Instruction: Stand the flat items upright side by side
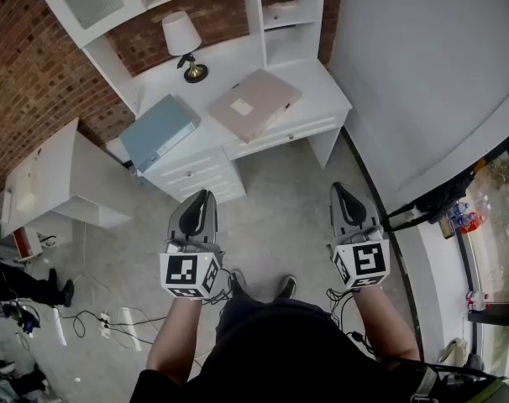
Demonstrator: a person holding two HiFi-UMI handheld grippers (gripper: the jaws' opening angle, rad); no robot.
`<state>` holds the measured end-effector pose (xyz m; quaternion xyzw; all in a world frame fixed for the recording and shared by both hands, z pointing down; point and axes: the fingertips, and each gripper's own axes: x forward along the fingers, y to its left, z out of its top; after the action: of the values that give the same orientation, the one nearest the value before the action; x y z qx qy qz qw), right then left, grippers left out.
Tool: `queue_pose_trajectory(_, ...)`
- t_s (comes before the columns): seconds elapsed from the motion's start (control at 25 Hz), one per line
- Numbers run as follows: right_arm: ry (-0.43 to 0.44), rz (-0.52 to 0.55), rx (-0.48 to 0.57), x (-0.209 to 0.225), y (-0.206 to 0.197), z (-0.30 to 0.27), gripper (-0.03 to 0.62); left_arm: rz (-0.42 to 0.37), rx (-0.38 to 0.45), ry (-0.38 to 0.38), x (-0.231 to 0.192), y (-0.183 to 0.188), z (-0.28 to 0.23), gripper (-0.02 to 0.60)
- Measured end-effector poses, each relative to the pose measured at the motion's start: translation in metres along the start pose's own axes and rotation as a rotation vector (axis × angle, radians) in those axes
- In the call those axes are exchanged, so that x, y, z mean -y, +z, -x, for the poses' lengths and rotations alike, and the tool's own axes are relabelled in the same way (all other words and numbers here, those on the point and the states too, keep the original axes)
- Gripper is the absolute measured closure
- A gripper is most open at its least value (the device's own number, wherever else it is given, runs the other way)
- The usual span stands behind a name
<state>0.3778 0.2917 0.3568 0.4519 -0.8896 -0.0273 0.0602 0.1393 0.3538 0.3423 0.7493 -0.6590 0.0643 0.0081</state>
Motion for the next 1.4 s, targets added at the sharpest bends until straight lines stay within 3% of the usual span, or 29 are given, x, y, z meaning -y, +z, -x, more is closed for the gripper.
queue_pose_trajectory(0.44, -0.004, 0.003, 0.020, 0.003, 0.002, -0.003, 0.594, -0.005, -0.007, 0.000, -0.002, 0.000, -0.005, 0.557)
queue_pose_trajectory(0.72, 0.012, -0.143, 0.076, 0.011, -0.001, -0.018, 0.594, 0.001, 0.005, 0.010, -0.019, 0.002, -0.011, 0.557)
queue_pose_trajectory(1.0, 0.004, -0.140, 0.092, 0.000, 0.007, -0.059, 0.594, 0.044, 0.025, 0.031, -0.076, -0.002, -0.032, 0.557)
queue_pose_trajectory(1.16, -0.037, -0.136, 0.047, -0.011, 0.011, -0.095, 0.588, 0.072, 0.022, -0.010, -0.113, -0.005, -0.051, 0.557)
queue_pose_trajectory(1.4, -0.080, -0.190, 0.005, -0.035, 0.020, -0.154, 0.528, 0.144, -0.004, -0.074, -0.186, -0.017, -0.088, 0.555)
